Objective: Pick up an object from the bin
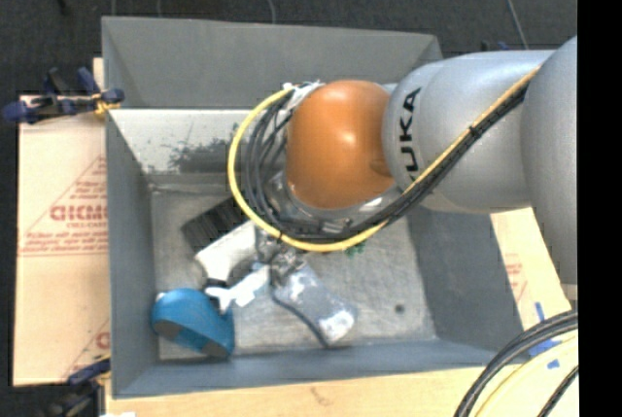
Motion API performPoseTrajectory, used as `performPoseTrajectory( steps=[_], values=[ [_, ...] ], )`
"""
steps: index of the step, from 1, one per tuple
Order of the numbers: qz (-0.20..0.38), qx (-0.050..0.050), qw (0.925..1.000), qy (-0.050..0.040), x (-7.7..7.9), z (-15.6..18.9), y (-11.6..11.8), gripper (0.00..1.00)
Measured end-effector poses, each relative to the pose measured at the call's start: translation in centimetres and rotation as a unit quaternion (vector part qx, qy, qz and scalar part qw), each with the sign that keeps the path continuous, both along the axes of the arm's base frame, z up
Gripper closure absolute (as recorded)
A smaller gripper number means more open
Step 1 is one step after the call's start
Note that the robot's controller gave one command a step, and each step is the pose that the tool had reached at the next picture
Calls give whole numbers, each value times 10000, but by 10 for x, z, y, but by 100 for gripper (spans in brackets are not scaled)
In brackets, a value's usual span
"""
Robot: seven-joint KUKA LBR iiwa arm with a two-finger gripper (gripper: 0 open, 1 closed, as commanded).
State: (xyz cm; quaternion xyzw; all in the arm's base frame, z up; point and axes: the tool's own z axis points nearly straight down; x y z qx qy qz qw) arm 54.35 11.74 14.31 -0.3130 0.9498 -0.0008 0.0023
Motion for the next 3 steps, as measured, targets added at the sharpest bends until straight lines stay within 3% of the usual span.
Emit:
performPoseTrajectory(
  steps=[3],
  values=[
    [-20, -5, 10000, 26, 0, 18, -1, 100]
  ],
)
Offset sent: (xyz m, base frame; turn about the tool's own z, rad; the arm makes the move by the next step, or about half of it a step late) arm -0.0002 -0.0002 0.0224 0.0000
